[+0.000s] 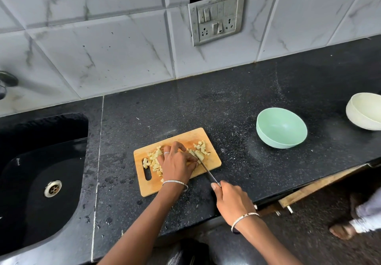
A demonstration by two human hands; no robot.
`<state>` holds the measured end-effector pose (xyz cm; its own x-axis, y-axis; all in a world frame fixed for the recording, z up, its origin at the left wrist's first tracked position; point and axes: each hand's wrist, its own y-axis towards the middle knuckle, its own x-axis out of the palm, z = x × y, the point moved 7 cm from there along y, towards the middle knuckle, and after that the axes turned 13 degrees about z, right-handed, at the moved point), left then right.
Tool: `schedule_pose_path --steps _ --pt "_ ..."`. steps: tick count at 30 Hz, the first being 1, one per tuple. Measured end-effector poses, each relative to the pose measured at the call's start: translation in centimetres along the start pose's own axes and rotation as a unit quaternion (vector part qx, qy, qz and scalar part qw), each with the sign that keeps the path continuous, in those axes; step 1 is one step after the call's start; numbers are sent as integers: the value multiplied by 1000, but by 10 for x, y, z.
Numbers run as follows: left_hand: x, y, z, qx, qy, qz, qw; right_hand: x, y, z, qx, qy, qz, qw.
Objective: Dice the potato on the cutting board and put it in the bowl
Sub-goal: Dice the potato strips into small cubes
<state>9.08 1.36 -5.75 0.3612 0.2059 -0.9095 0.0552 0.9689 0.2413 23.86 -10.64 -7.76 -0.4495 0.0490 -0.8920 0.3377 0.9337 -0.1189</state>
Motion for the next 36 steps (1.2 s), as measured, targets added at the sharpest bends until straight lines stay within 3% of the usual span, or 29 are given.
schedule_pose_path --steps 8,25,36 --pt "0 3 0 0 -6 -4 1000 7 1 3 1 25 -8 1000" --pt "-5 0 1 23 22 14 999 2 -8 -8 -70 -153 49 985" --pt "-12 3 -15 7 -61 48 997 -2 2 -1 -10 3 7 1000"
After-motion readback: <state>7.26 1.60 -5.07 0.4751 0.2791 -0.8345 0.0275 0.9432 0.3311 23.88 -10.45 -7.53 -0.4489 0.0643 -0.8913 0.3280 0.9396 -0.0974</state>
